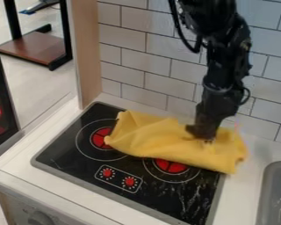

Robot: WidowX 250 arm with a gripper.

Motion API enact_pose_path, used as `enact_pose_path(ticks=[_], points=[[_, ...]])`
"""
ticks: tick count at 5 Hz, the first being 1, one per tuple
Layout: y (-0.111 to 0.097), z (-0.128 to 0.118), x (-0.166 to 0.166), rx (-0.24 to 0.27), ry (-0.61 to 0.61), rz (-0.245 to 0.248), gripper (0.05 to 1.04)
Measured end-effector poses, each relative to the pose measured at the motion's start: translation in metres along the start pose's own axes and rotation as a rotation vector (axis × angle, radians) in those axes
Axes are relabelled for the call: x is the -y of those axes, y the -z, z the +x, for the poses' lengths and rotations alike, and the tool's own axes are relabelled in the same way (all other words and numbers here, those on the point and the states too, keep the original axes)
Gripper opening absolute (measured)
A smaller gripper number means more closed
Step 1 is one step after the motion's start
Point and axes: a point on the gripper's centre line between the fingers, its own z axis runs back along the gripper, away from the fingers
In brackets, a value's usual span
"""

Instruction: Fold the cloth from bottom to top

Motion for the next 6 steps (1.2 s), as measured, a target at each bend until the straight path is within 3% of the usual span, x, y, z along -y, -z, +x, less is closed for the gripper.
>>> enact_pose_path(ticks=[1,2,4,5,6], points=[[0.01,0.002,0.0,0.003,0.002,-0.002,0.093],[0.012,0.004,0.0,0.004,-0.009,-0.008,0.269],[0.01,0.001,0.003,0.019,-0.042,-0.029,0.723],[-0.001,-0.001,0.005,0.028,-0.03,-0.045,0.965],[-0.018,0.0,0.003,0.053,-0.03,-0.033,1.007]])
